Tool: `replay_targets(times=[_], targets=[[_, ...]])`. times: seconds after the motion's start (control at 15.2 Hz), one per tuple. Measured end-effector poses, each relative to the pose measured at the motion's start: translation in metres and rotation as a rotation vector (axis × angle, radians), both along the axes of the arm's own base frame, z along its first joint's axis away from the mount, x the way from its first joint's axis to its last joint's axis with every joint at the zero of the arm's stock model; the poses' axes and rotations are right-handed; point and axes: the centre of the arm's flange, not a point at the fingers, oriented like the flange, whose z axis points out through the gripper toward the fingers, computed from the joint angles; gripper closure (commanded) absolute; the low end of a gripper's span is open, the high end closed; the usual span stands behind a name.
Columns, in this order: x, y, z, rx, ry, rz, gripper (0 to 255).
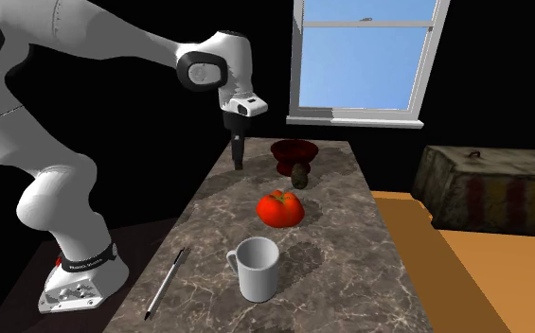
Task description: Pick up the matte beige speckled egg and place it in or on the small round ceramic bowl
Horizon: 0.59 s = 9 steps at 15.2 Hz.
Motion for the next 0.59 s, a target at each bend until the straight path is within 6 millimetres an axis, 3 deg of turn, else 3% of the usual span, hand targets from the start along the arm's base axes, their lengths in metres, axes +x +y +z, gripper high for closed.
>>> replay_targets(times=[0.59], targets=[[0.091,-0.004,-0.030,0.062,-0.102,-0.239,0]])
